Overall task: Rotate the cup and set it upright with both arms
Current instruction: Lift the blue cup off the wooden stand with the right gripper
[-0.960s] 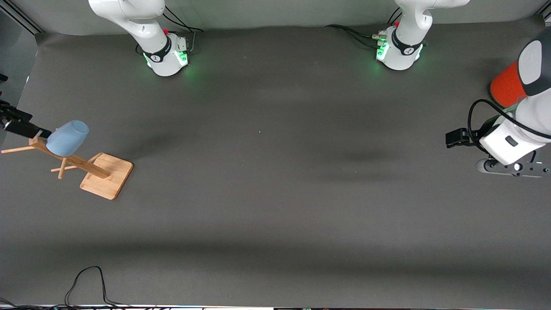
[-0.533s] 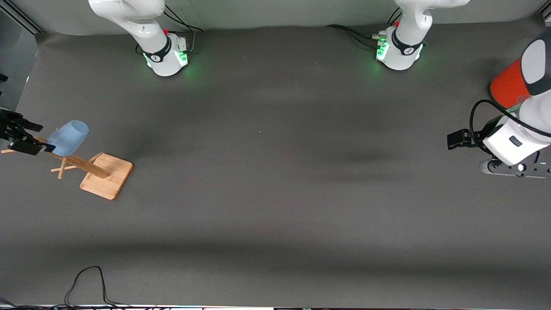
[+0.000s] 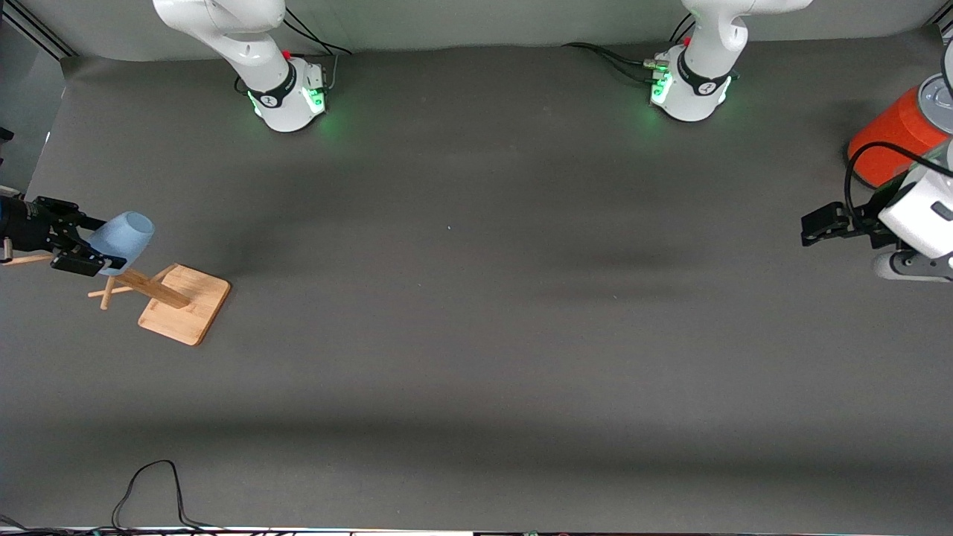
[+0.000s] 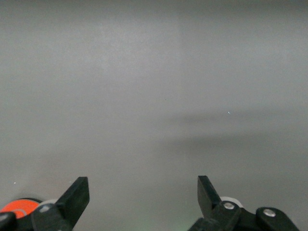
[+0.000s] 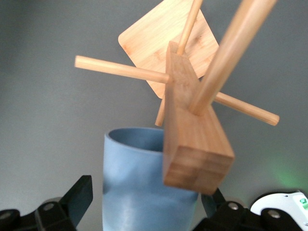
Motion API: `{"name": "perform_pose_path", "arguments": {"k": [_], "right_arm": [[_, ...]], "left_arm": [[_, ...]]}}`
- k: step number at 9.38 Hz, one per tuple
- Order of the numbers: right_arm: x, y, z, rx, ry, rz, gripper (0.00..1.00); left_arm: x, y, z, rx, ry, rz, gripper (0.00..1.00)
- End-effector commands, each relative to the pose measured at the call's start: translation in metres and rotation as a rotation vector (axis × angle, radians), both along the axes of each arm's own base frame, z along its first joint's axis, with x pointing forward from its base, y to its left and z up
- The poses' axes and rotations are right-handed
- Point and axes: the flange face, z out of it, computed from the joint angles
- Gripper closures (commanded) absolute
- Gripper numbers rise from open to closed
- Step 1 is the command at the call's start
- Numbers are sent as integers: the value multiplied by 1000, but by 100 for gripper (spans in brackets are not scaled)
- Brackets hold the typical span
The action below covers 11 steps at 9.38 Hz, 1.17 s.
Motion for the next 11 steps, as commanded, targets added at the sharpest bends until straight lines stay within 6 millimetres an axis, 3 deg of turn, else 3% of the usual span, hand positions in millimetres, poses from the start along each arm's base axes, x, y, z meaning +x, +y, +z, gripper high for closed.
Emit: {"name": "perform_pose_path", "arguments": {"k": [1, 2, 3, 5, 11], "right_arm": [[0, 0, -4, 12, -7, -34, 0], [0, 0, -5, 15, -5, -36, 0], [-1, 0, -7, 16, -2, -36, 8], [-3, -4, -4, 19, -2, -35, 39], [-7, 13, 38, 42, 26, -92, 41]], "left_arm": [[-20, 7, -5, 5, -17, 13, 0], [-24, 7, -3, 13, -20, 20, 0], [-27, 4, -3, 17, -7, 41, 0], [-28, 0, -3, 18, -3, 43, 0], [-27, -2, -6, 17, 6, 39, 0]]}}
